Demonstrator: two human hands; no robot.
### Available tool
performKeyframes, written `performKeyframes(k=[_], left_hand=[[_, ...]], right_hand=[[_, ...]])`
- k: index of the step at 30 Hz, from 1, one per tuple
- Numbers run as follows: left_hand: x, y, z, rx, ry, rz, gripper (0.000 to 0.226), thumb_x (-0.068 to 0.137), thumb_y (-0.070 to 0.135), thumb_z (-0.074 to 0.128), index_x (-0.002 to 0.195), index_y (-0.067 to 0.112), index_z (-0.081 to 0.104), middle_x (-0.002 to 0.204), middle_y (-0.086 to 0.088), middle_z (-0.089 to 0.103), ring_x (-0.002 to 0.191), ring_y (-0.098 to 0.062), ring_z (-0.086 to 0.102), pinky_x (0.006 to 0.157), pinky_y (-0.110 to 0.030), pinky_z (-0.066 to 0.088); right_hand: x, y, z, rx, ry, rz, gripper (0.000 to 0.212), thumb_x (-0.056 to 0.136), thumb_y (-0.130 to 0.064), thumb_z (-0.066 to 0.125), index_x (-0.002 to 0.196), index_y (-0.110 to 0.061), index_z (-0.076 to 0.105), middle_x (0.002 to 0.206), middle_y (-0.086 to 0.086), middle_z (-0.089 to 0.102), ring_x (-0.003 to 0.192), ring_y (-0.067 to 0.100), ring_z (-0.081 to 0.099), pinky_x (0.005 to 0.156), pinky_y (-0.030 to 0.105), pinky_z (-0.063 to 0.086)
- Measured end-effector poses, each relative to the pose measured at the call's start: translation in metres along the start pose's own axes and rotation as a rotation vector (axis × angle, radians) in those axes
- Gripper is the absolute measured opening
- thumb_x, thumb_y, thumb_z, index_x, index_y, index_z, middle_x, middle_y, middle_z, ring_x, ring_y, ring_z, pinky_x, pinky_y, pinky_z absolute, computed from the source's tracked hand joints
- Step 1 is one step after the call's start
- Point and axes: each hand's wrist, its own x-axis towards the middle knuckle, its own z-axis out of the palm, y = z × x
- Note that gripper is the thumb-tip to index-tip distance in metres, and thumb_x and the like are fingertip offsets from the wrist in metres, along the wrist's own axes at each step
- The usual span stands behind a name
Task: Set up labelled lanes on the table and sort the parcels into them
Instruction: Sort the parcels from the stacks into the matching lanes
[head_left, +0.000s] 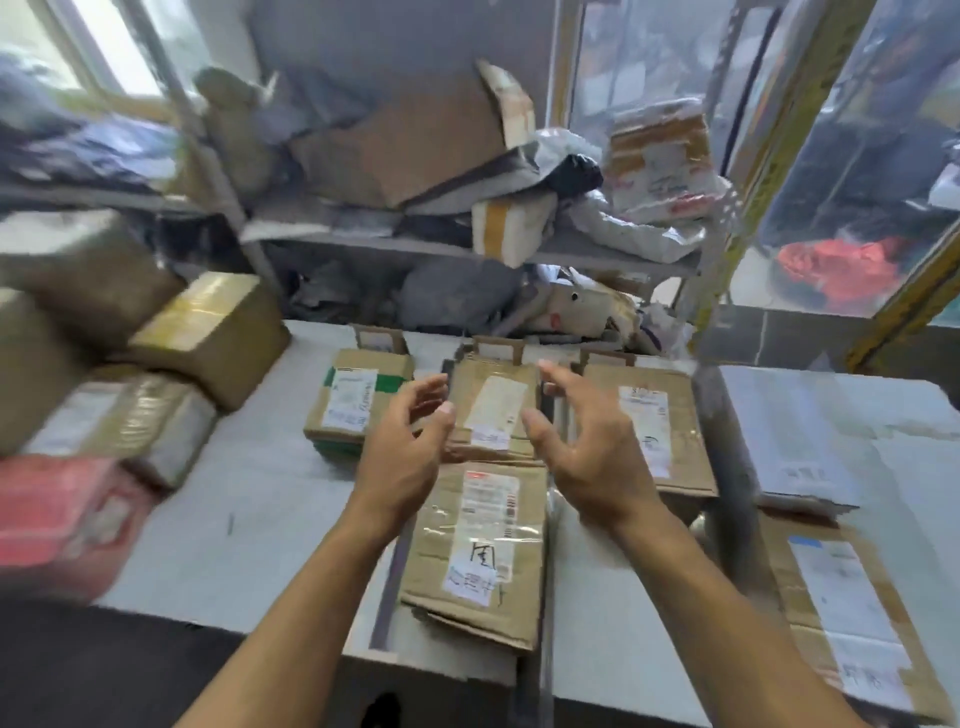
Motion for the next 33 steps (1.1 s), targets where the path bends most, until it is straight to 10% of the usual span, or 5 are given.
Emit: performKeyframes(k=[8, 17, 33], left_hand=[[0.032, -0.062, -0.18, -0.03, 0.303, -0.099, 0.025, 0.097, 0.018, 0.061, 0.104, 0.042, 0.062, 0.111, 0.018, 0.067, 0.105, 0.006, 0.062, 0.085, -0.012, 0.047], [0.088, -0.148, -0.336, -0.013, 0.43, -0.216, 0.023, 0.092, 0.017, 0.065, 0.101, 0.038, 0.064, 0.104, 0.019, 0.068, 0.097, 0.009, 0.062, 0.08, -0.012, 0.047], [0.27, -0.226, -0.379, 0.743, 0.164, -0.248, 0.061, 0.092, 0.055, 0.053, 0.144, 0.026, 0.045, 0.154, -0.004, 0.038, 0.143, -0.029, 0.027, 0.113, -0.048, 0.035]], right_hand=[[0.067, -0.086, 0.158, 0.055, -0.257, -0.064, 0.052, 0.096, -0.036, 0.062, 0.145, -0.026, 0.047, 0.135, -0.008, 0.06, 0.113, 0.003, 0.056, 0.096, 0.02, 0.044], [0.121, -0.136, 0.339, 0.153, -0.474, 0.19, 0.049, 0.095, -0.045, 0.061, 0.141, -0.035, 0.045, 0.124, -0.013, 0.06, 0.098, -0.008, 0.059, 0.075, 0.013, 0.046], [0.223, -0.13, 0.497, 0.182, -0.37, 0.527, 0.044, 0.099, -0.038, 0.054, 0.141, -0.024, 0.05, 0.122, -0.005, 0.06, 0.097, 0.004, 0.055, 0.071, 0.017, 0.042]])
